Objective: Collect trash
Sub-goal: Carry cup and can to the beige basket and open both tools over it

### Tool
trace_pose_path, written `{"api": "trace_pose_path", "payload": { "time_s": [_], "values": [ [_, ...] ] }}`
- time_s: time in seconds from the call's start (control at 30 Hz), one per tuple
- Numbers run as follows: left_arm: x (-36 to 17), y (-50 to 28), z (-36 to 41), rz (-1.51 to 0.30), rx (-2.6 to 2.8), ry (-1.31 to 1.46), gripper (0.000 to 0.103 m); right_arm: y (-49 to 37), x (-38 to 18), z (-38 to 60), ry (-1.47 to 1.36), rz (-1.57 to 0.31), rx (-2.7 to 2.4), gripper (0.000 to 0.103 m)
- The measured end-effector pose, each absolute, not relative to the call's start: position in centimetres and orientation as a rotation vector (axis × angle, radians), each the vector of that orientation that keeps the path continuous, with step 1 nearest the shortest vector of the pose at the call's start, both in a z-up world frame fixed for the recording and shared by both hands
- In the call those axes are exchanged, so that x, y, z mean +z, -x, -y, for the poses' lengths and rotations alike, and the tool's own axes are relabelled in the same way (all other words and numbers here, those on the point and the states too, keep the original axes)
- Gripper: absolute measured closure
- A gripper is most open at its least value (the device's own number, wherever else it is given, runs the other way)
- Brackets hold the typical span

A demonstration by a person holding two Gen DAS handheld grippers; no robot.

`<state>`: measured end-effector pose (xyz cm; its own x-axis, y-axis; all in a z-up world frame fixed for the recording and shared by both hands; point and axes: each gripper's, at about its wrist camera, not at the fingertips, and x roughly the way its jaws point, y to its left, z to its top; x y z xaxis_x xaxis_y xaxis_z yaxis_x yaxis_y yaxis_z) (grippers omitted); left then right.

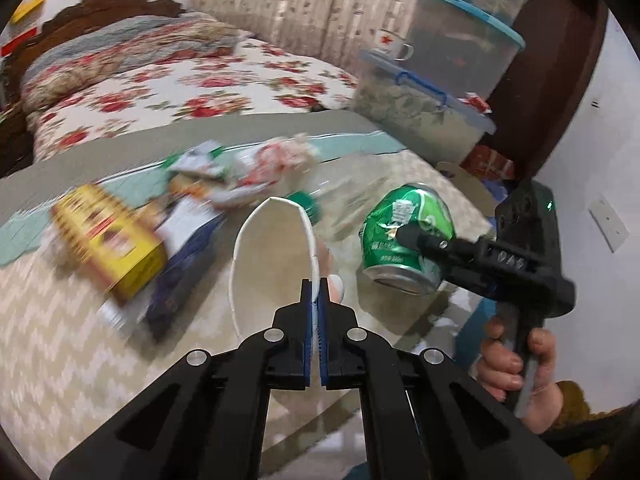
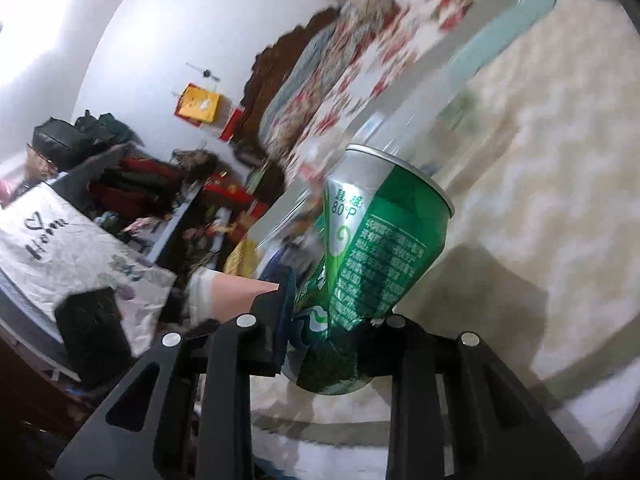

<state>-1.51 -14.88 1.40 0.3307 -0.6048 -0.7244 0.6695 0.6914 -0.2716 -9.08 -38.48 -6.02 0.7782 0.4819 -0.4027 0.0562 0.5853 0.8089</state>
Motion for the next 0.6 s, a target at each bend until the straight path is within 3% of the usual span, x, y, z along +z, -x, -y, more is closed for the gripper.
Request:
{"api": "trace_pose_path", "payload": {
  "time_s": [0.23, 0.4, 0.6],
  "values": [
    [3.9, 0.8, 28.3, -0.922, -1.042, -0.201, 0.101, 13.6, -5.8, 50.6, -0.924, -0.552, 0.047, 0.075],
    [5.0, 0.8, 44.2, -0.907, -1.186, -0.306, 0.101, 17.6, -4.2, 62.3, -0.907, -0.463, -0.203, 0.075],
    [3.1, -0.2, 59.8, -0.956, -1.245, -0.335, 0.1, 16.8, -3.6, 73.7, -0.844, -0.526, -0.407, 0.075]
  ]
}}
